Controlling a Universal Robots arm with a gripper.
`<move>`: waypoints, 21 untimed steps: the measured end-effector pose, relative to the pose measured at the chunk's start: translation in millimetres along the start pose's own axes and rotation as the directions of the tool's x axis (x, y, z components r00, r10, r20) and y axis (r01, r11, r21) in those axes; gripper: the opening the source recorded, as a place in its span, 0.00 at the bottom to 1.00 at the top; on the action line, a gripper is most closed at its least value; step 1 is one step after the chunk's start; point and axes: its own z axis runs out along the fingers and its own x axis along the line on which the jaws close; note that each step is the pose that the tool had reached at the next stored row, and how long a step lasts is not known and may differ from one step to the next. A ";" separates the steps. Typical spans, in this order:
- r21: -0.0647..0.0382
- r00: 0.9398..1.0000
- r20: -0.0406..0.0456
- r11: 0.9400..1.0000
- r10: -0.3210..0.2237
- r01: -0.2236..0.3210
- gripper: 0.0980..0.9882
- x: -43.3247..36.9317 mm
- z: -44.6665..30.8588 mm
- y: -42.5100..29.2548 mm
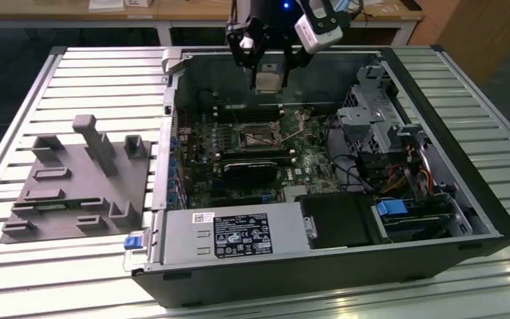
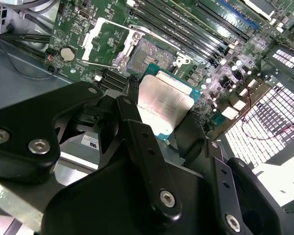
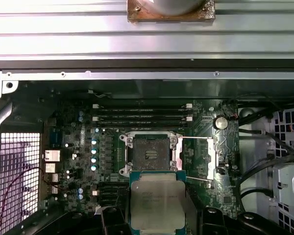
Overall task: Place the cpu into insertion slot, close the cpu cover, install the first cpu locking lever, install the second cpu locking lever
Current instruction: 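Place the cpu into insertion slot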
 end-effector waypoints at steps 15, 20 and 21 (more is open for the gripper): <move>0.000 1.000 0.002 1.000 0.000 0.000 0.49 -0.1 9.4 -0.8; 0.000 1.000 0.002 1.000 0.000 0.000 0.49 -0.1 10.1 -0.9; 0.000 1.000 0.002 1.000 0.000 0.000 0.49 -0.1 10.3 -0.9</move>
